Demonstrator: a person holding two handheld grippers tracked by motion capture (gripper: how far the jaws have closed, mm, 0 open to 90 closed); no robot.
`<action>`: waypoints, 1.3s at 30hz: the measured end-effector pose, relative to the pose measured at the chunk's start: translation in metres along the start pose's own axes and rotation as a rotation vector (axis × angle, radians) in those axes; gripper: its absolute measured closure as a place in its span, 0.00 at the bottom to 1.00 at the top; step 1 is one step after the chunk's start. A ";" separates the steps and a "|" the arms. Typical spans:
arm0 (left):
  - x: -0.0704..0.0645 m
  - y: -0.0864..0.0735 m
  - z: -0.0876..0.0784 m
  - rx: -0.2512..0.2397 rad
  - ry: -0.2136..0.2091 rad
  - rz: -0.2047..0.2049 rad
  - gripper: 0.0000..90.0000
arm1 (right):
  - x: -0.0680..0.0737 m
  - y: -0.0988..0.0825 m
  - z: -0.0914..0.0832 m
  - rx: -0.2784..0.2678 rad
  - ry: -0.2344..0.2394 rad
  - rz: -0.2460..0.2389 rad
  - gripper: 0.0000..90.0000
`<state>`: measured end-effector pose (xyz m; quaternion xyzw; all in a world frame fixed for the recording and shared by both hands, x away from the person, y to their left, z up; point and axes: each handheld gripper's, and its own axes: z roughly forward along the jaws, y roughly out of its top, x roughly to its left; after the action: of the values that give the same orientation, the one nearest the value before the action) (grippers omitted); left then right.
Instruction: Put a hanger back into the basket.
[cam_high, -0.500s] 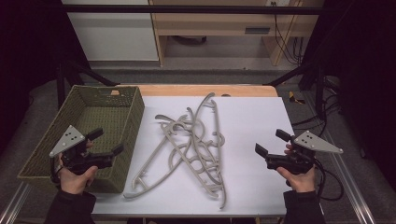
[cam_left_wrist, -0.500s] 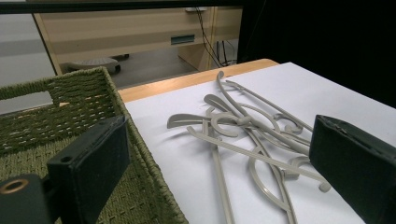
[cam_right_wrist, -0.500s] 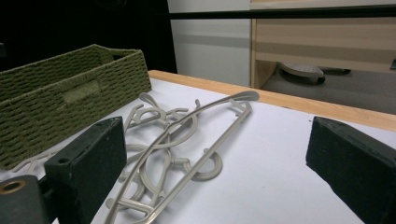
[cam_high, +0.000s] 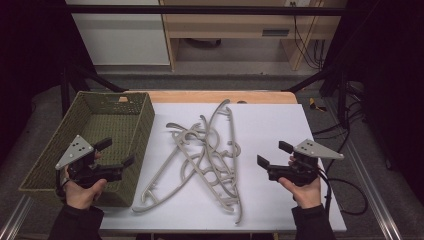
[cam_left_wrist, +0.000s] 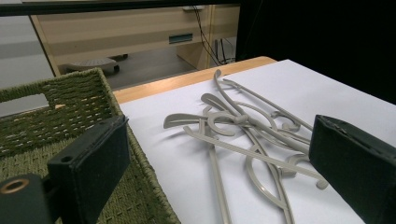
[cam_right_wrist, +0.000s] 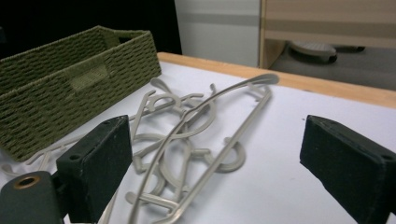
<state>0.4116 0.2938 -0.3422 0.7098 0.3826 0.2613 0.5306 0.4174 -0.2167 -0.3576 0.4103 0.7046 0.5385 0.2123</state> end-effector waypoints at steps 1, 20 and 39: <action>0.000 0.000 0.000 0.000 0.001 0.001 0.05 | 0.000 0.000 0.000 0.000 0.000 0.000 0.11; 0.000 0.000 0.000 0.001 -0.001 0.002 0.06 | 0.056 -0.008 0.093 0.247 0.043 -0.113 0.25; 0.000 0.002 -0.003 -0.003 0.005 0.006 0.06 | 0.071 -0.025 0.146 0.427 0.041 -0.082 0.46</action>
<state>0.4092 0.2952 -0.3397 0.7094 0.3814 0.2655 0.5299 0.4764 -0.0760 -0.4194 0.4058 0.8231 0.3762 0.1278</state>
